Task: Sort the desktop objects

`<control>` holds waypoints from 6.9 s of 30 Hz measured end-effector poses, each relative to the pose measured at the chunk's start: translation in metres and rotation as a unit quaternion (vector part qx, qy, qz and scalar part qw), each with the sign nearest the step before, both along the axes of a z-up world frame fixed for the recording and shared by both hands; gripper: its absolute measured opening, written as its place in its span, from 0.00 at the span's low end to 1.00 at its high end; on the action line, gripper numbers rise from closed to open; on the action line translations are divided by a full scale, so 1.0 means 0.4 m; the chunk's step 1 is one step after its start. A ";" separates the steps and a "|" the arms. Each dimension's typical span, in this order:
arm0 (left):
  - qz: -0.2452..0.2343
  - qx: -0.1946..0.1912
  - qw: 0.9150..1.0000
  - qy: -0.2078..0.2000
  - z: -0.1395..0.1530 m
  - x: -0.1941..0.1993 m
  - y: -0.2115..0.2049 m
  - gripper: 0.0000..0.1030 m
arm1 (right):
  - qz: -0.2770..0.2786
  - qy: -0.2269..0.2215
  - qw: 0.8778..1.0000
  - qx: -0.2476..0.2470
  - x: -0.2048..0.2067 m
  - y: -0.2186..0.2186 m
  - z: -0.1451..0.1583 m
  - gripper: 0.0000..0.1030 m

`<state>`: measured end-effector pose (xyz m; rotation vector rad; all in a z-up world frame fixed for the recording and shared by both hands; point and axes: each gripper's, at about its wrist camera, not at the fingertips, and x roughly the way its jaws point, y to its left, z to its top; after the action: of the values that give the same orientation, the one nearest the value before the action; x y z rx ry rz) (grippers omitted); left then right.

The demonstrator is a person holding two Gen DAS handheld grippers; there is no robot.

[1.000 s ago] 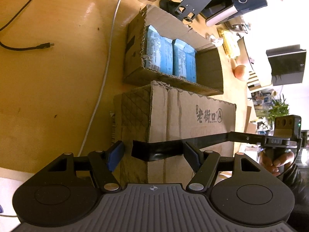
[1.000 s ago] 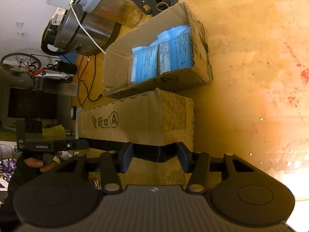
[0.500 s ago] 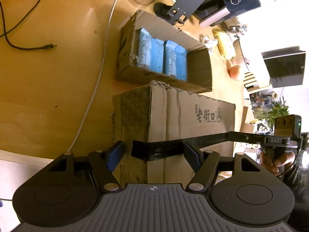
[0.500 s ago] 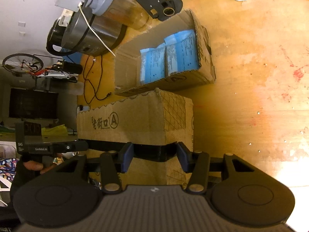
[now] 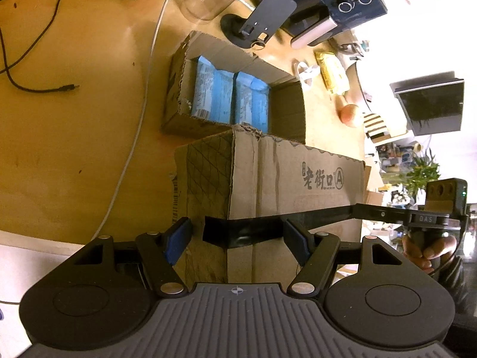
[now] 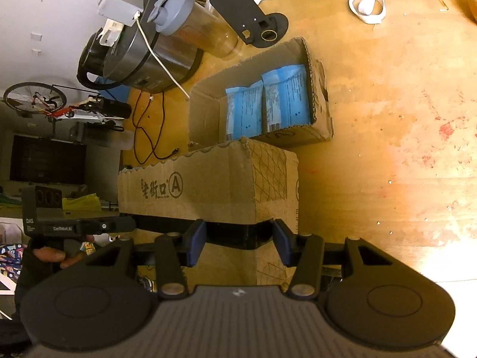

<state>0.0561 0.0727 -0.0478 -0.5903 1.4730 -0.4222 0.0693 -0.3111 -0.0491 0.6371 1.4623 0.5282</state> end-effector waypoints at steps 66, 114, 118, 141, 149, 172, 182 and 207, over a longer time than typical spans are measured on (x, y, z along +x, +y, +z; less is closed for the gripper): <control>-0.011 0.009 1.000 -0.012 -0.004 0.286 -0.007 0.65 | -0.016 -0.001 0.999 -0.036 0.286 0.015 -0.002 0.44; -0.012 0.007 1.000 -0.008 -0.065 0.391 -0.005 0.65 | -0.027 0.005 0.999 -0.042 0.395 0.019 -0.060 0.44; -0.012 0.007 1.000 -0.008 -0.072 0.394 -0.007 0.65 | -0.029 0.005 0.999 -0.041 0.395 0.017 -0.069 0.44; -0.002 0.012 1.000 -0.004 -0.078 0.393 -0.011 0.95 | -0.035 0.000 0.997 -0.062 0.394 0.017 -0.075 1.00; 0.006 0.021 1.000 -0.001 -0.078 0.389 -0.003 0.95 | -0.041 -0.005 0.998 -0.050 0.386 0.013 -0.071 1.00; 0.009 0.044 0.998 -0.038 -0.047 0.307 -0.014 0.95 | -0.043 -0.032 0.998 -0.042 0.296 0.025 -0.054 1.00; 0.002 0.069 0.995 -0.071 -0.025 0.248 -0.028 0.95 | -0.031 -0.068 0.995 -0.069 0.238 0.046 -0.031 1.00; -0.014 0.137 0.980 -0.147 0.024 0.064 -0.084 0.95 | -0.007 -0.150 0.973 -0.173 0.055 0.091 -0.008 1.00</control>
<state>0.0818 0.0392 -0.0382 -0.2737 1.2296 -0.3070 0.0913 -0.2749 -0.0524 0.2771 1.2216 0.3294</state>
